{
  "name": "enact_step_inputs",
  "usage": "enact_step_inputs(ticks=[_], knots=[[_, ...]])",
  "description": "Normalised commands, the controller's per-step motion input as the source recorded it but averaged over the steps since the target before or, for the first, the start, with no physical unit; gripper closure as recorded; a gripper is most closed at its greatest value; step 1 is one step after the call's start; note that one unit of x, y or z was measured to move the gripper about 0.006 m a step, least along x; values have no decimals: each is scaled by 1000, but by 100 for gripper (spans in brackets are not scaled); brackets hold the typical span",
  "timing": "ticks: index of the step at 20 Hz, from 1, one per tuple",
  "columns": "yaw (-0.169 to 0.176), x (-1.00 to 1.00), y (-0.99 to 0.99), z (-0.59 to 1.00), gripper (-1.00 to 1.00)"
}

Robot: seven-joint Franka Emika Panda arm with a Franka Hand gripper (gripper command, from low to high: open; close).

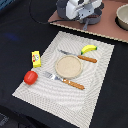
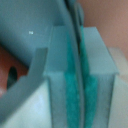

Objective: Interact with the objects in diverse but meaningful ways.

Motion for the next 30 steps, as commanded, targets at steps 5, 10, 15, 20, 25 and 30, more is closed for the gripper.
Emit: enact_step_inputs(ticks=[5, 10, 15, 20, 25, 30], knots=[[0, 48, 197, 0, -100], [0, 5, 171, 0, -100], [0, 0, 163, 0, -100], [0, 2, 143, 0, -100], [0, 1, 124, 0, -100], [-11, 10, 105, 372, -100]])
